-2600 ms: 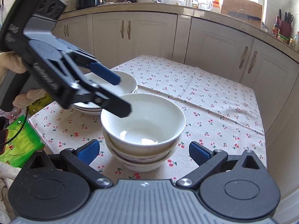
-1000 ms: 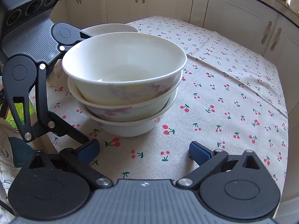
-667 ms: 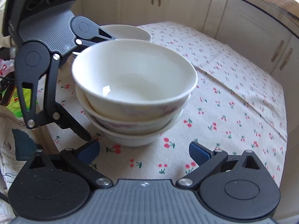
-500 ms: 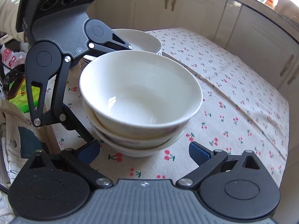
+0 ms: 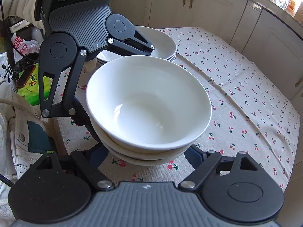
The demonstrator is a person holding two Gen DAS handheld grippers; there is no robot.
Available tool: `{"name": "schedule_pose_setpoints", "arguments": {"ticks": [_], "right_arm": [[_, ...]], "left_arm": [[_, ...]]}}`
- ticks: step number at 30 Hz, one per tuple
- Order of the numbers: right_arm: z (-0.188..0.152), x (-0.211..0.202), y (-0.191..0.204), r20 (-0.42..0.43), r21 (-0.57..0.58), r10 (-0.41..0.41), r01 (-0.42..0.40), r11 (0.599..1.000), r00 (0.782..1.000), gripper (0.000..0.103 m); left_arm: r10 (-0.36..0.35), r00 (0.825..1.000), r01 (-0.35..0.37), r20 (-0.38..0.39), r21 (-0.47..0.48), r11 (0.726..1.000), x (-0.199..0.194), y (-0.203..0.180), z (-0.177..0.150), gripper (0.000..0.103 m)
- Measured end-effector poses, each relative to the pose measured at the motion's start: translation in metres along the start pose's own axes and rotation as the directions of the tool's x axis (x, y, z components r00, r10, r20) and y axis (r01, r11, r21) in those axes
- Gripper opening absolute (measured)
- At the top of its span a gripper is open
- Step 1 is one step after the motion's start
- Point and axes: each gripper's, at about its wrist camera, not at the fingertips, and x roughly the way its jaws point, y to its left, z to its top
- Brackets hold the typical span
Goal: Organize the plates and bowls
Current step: 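Lift the bowl stack with both grippers and carry it over the plate stack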
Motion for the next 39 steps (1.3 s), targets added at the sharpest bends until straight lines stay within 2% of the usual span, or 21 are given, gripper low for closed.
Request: {"name": "schedule_pose_setpoints", "arguments": {"ticks": [5,19,39], "right_arm": [[-0.0003,-0.0015,-0.0001,-0.008,0.005,0.011,-0.011,1.000,1.000,0.089],[0.0019,-0.0039,0.0005,-0.019,-0.010,0.014,-0.014,1.000,1.000,0.088],[0.0032,-0.0013,-0.0031,-0.021,-0.006,0.031,-0.031,1.000,0.999,0.088]], "left_arm": [[-0.027,1.000,0.027,-0.001,0.012,1.000,-0.0014,0.0021,-0.0004,0.092],[-0.056,0.998,0.056,-0.018,0.051,0.997,0.0009,0.0037,0.0038,0.089],[-0.058,0.998,0.059,-0.013,0.065,0.996,0.0011,0.0025,0.0037,0.088]]}}
